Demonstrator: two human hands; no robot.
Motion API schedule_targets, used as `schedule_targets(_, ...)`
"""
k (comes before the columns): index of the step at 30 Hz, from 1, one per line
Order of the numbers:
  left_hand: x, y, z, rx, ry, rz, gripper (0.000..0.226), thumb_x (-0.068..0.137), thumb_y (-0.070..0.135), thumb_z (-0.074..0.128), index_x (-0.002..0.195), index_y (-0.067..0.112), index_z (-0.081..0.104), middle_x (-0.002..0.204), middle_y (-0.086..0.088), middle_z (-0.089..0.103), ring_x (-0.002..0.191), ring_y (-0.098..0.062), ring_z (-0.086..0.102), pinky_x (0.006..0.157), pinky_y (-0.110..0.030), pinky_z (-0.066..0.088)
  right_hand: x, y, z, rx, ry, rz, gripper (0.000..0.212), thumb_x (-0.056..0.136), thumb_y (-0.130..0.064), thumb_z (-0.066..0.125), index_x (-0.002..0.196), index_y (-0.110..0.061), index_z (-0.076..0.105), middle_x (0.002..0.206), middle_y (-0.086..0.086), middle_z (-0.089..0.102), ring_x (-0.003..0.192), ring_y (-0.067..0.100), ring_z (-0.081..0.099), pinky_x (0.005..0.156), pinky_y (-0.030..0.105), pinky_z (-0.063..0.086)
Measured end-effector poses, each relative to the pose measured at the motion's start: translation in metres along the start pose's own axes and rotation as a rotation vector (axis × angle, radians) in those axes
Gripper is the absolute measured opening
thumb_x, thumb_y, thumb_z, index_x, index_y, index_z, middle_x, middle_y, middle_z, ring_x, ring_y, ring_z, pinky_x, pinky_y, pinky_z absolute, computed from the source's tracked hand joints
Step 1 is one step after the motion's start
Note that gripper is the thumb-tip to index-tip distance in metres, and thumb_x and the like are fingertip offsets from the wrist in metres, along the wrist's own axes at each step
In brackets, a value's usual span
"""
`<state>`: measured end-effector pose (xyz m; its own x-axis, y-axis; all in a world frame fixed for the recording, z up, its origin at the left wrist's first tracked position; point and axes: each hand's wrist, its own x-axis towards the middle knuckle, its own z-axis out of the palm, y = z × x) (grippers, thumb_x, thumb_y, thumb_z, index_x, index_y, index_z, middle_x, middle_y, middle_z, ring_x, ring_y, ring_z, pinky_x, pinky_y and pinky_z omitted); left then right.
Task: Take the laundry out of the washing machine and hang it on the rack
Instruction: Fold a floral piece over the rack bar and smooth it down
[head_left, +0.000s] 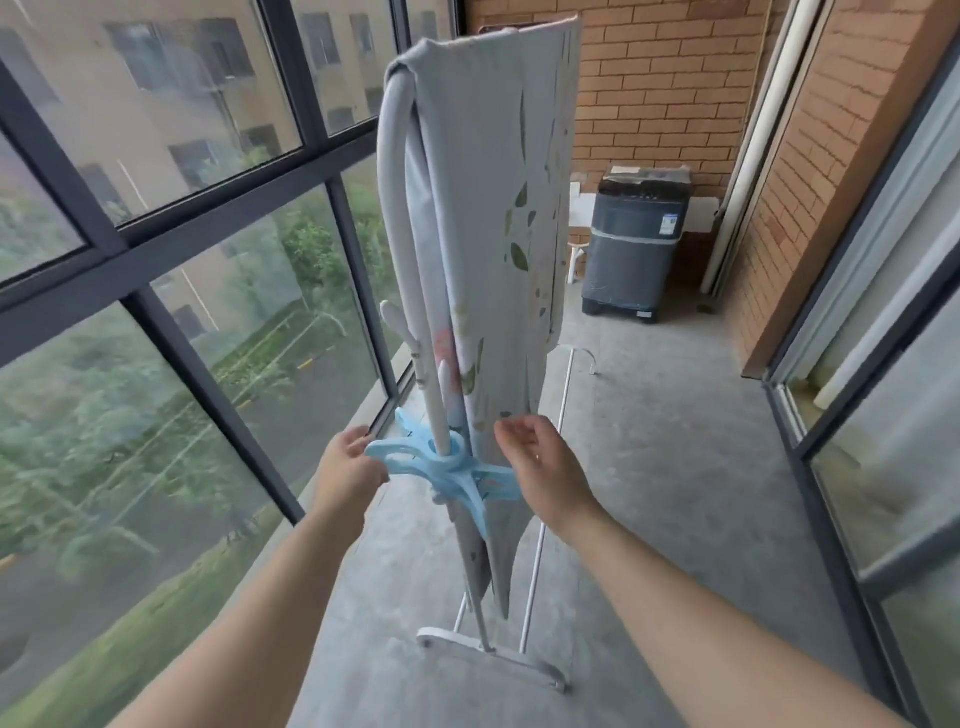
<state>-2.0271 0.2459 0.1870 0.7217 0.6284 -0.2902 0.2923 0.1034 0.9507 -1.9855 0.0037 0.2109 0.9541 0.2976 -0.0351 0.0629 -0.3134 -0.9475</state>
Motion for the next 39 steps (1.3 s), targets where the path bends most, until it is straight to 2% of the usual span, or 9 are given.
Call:
schedule_targets(3, 0.000, 0.014, 0.001, 0.331, -0.073, 0.268, 0.083, 0.069, -0.008, 0.054, 0.140, 0.034, 0.046, 0.128, 0.012, 0.051, 0.095, 0.009, 0.058, 0.055, -0.003, 0.044, 0.000, -0.002, 0.006, -0.266, -0.089, -0.097, 0.077, 0.078, -0.079, 0.051, 0.134, -0.026, 0.051, 0.135, -0.006, 0.054, 0.126, 0.011, 0.050, 0.106, 0.034, 0.043)
schedule_targets(5, 0.000, 0.019, 0.005, 0.535, -0.116, 0.403, 0.083, 0.069, -0.003, 0.059, 0.139, 0.038, 0.045, 0.132, 0.018, 0.047, 0.110, 0.003, 0.052, 0.060, 0.003, 0.040, -0.005, 0.001, 0.009, -0.389, -0.093, -0.112, 0.083, 0.077, -0.080, 0.053, 0.139, -0.025, 0.046, 0.141, -0.002, 0.051, 0.130, 0.016, 0.048, 0.109, 0.038, 0.042)
schedule_targets(10, -0.001, 0.022, 0.008, 1.029, -0.194, 0.742, 0.095, 0.061, -0.003, 0.048, 0.149, 0.032, 0.037, 0.155, 0.014, 0.036, 0.143, -0.013, 0.029, 0.116, -0.026, 0.028, -0.010, 0.011, 0.011, -0.739, -0.171, -0.101, 0.116, 0.060, -0.096, 0.047, 0.150, -0.027, 0.025, 0.151, 0.002, 0.039, 0.138, 0.026, 0.040, 0.110, 0.045, 0.036)
schedule_targets(17, -0.011, 0.034, 0.012, 1.141, -0.315, 0.874, 0.087, 0.060, -0.003, 0.044, 0.135, 0.041, 0.048, 0.140, 0.027, 0.045, 0.136, -0.015, 0.036, 0.104, -0.033, 0.039, -0.013, 0.033, 0.013, -0.560, -0.198, 0.012, 0.118, 0.064, -0.075, 0.072, 0.154, -0.026, 0.014, 0.153, 0.004, 0.036, 0.137, 0.024, 0.042, 0.109, 0.040, 0.042)
schedule_targets(21, -0.007, 0.040, 0.009, 1.351, -0.231, 0.941, 0.080, 0.063, 0.001, 0.052, 0.131, 0.044, 0.048, 0.135, 0.030, 0.045, 0.126, -0.013, 0.035, 0.092, -0.032, 0.028, -0.014, 0.039, 0.015, -0.412, -0.111, 0.019, 0.107, 0.063, -0.070, 0.076, 0.148, -0.025, 0.030, 0.146, -0.005, 0.046, 0.130, 0.015, 0.048, 0.099, 0.027, 0.043)
schedule_targets(25, 0.005, 0.042, 0.003, 1.473, -0.270, 0.909, 0.075, 0.073, 0.009, 0.065, 0.137, 0.042, 0.045, 0.138, 0.028, 0.042, 0.121, -0.013, 0.030, 0.094, -0.033, 0.026, -0.010, 0.039, 0.003, -0.370, -0.086, 0.019, 0.082, 0.057, -0.072, 0.071, 0.125, -0.028, 0.056, 0.115, -0.010, 0.066, 0.102, 0.010, 0.064, 0.087, 0.032, 0.056)
schedule_targets(29, 0.016, 0.049, -0.004, 1.481, -0.386, 0.753, 0.073, 0.072, 0.033, 0.078, 0.137, 0.034, 0.045, 0.135, 0.018, 0.045, 0.127, -0.015, 0.036, 0.098, -0.034, 0.033, -0.002, 0.035, -0.012, -0.365, -0.098, -0.018, 0.051, 0.064, -0.057, 0.081, 0.103, -0.030, 0.065, 0.093, -0.013, 0.071, 0.082, 0.006, 0.068, 0.077, 0.036, 0.060)
schedule_targets(32, 0.019, 0.054, -0.010, 1.340, -0.502, 0.535, 0.078, 0.060, 0.027, 0.087, 0.128, 0.030, 0.049, 0.120, 0.012, 0.052, 0.105, -0.013, 0.053, 0.081, -0.027, 0.044, 0.000, 0.034, -0.017, -0.384, -0.089, -0.043, 0.040, 0.066, -0.050, 0.083, 0.094, -0.029, 0.063, 0.089, -0.010, 0.071, 0.079, 0.010, 0.068, 0.075, 0.039, 0.059)
schedule_targets(39, 0.017, 0.030, -0.034, 0.388, -0.602, 0.231, 0.065, 0.067, 0.014, 0.091, 0.122, 0.026, 0.059, 0.121, 0.001, 0.063, 0.112, -0.010, 0.062, 0.081, -0.023, 0.055, -0.003, 0.037, -0.020, -0.399, -0.045, -0.044, 0.034, 0.066, -0.051, 0.083, 0.081, -0.033, 0.058, 0.083, -0.011, 0.072, 0.071, 0.006, 0.068, 0.068, 0.033, 0.059)
